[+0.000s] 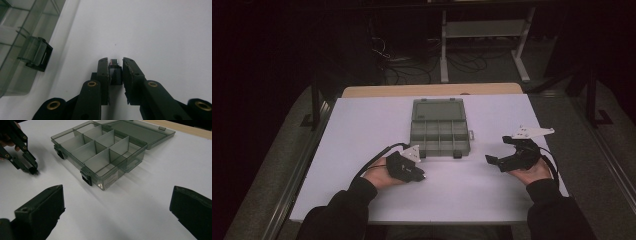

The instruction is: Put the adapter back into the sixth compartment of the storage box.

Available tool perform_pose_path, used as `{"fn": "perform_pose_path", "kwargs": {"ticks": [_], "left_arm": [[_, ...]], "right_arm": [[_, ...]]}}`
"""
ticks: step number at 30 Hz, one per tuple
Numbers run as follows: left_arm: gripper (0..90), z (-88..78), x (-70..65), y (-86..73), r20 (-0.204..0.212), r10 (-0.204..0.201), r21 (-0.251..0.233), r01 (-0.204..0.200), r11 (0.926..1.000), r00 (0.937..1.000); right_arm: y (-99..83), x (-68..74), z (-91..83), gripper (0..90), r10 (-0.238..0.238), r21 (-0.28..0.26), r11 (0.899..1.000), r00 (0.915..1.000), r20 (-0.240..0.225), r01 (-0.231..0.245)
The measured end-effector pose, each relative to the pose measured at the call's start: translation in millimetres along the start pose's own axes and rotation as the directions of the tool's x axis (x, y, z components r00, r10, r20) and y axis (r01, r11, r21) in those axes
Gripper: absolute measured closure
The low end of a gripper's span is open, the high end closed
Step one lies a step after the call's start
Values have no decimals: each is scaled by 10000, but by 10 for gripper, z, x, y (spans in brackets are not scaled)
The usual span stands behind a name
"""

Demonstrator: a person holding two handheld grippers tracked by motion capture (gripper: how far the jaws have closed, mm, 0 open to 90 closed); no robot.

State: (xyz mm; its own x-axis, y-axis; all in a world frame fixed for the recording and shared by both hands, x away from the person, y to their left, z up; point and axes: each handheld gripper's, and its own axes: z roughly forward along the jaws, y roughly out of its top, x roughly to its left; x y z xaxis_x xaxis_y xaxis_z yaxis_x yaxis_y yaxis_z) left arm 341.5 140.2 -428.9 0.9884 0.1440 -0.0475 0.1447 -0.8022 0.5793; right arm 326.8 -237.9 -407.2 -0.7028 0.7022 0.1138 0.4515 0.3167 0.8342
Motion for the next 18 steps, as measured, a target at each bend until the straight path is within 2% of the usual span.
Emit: {"fn": "perform_pose_path", "kwargs": {"ticks": [1,9,12,18], "left_arm": [[764,-57,-9,12,11,-14,-174,14,9998,10000],[764,-211,-26,78,100,-119,-684,126,9976,9999],[764,-272,-38,136,100,42,-781,-34,9969,9999],[764,-349,-26,208,51,109,-779,-105,9969,9999]], "right_arm": [[0,0,-5,0,26,-14,10000,10000,15,-26],[0,-1,-8,0,26,-27,10000,10000,15,-26],[1,0,-9,0,27,-30,10000,10000,13,-27],[0,1,-10,0,37,-37,10000,10000,-4,-37]]}}
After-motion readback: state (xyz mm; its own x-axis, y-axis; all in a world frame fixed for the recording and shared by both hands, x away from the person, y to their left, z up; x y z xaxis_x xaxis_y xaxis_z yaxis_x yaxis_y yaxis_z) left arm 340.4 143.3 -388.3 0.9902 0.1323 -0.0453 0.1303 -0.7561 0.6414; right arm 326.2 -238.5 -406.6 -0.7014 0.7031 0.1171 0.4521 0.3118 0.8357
